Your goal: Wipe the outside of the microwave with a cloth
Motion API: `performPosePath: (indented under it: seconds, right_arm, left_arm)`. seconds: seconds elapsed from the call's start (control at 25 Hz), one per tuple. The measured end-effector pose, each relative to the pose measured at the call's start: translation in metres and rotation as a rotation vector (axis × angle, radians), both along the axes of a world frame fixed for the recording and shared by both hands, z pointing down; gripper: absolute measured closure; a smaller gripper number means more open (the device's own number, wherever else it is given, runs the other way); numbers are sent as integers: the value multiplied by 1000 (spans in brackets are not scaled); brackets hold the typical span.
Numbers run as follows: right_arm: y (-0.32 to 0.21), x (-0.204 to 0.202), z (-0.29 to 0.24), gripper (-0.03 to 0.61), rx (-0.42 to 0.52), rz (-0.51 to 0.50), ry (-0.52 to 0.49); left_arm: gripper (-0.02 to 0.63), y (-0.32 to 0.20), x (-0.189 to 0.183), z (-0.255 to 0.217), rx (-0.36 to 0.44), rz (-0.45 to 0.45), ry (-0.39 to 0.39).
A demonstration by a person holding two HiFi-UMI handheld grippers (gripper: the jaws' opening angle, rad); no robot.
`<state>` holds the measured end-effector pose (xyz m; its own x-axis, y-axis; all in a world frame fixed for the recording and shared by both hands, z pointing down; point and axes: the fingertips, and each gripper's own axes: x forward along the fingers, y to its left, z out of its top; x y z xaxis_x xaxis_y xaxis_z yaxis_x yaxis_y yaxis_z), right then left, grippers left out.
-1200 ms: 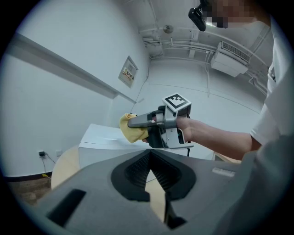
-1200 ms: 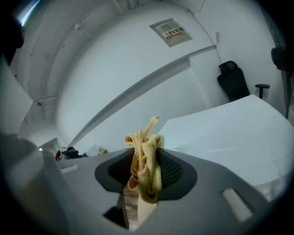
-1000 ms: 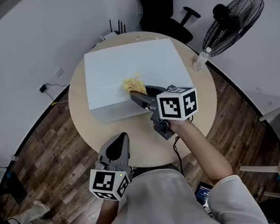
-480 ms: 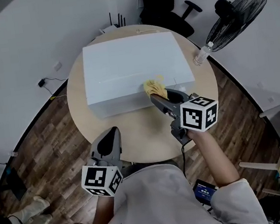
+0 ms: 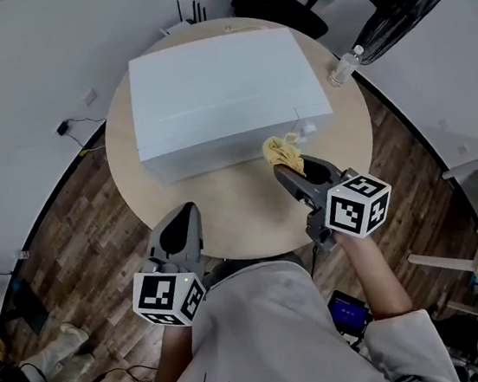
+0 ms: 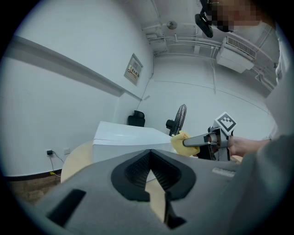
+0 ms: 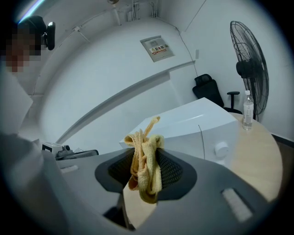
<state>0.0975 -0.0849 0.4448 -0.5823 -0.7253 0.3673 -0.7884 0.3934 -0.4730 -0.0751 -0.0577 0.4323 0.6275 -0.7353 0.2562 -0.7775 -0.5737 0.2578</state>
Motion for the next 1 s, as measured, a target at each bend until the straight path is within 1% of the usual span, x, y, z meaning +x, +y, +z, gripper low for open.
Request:
performPosePath:
  seconds: [0.08, 0.24, 0.36, 0.44, 0.72, 1.0]
  right_arm:
    - [5, 5, 1, 434, 13, 9, 20]
    - [16, 7, -4, 434, 74, 3, 42]
    - [29, 12, 3, 434, 87, 6, 109]
    - [35, 16, 10, 434, 86, 20, 132]
    - [49, 31, 18, 436, 100, 98, 127]
    - [51, 27, 23, 443, 101, 81, 154]
  left_arm:
    - [621, 1, 2, 3, -6, 3, 1]
    - [621, 7, 4, 10, -16, 16, -5]
    - [621, 14, 4, 20, -40, 18, -11]
    - [621, 18, 2, 26, -53, 13, -14]
    - [621, 25, -1, 35, -75, -2, -23]
    - [621, 17, 0, 35, -62, -17, -35]
